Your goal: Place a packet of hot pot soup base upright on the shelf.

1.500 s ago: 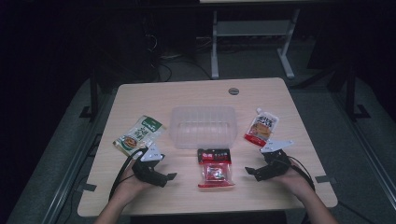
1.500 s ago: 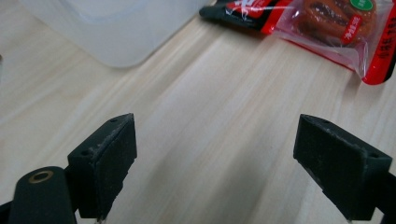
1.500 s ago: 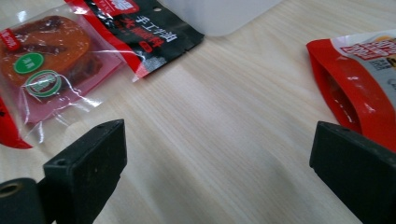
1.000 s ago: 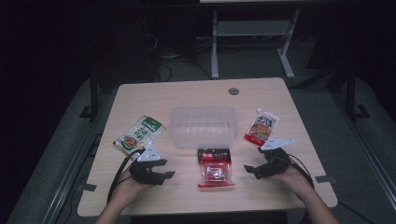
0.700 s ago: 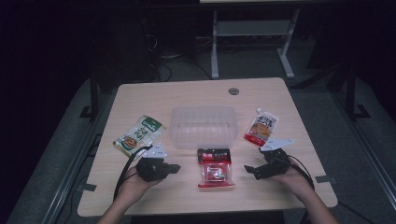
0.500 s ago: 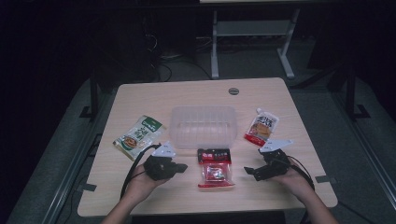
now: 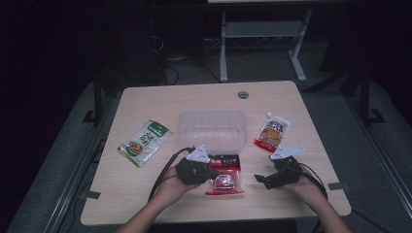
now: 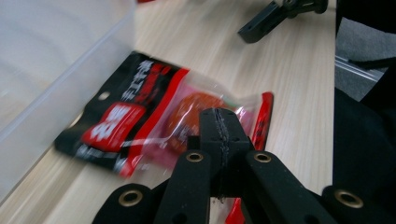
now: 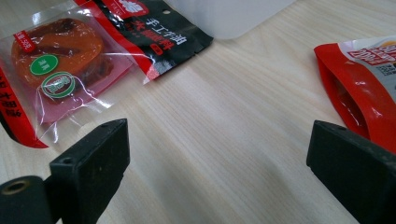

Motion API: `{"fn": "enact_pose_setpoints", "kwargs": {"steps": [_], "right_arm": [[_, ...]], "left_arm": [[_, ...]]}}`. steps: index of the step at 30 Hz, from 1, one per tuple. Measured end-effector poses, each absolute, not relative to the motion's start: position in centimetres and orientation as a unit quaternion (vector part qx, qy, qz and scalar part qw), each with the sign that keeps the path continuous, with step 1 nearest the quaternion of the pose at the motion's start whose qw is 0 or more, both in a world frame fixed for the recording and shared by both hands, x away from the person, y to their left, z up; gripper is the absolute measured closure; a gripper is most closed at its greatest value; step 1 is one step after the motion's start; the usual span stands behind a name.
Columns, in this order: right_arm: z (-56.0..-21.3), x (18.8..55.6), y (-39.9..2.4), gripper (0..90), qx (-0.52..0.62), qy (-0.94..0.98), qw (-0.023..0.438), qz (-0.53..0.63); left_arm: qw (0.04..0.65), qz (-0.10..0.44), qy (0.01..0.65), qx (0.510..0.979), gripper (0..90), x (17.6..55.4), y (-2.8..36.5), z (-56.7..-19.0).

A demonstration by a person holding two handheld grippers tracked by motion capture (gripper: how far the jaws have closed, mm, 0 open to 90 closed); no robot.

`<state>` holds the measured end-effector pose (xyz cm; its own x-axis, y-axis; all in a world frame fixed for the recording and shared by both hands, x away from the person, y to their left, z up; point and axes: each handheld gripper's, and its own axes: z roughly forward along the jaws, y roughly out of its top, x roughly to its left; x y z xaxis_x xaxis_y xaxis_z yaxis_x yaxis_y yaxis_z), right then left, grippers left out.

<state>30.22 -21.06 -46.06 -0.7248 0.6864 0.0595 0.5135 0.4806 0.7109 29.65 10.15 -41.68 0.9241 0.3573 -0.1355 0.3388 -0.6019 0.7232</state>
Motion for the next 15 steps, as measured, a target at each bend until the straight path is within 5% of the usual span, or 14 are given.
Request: {"fn": "enact_pose_setpoints", "kwargs": {"steps": [15], "right_arm": [[-46.0,30.0,-21.0,5.6,0.346,0.853,0.117,0.373]], "left_arm": [[0.377,-0.017,0.155,0.913,89.8,29.8,3.5,-44.1]]}}
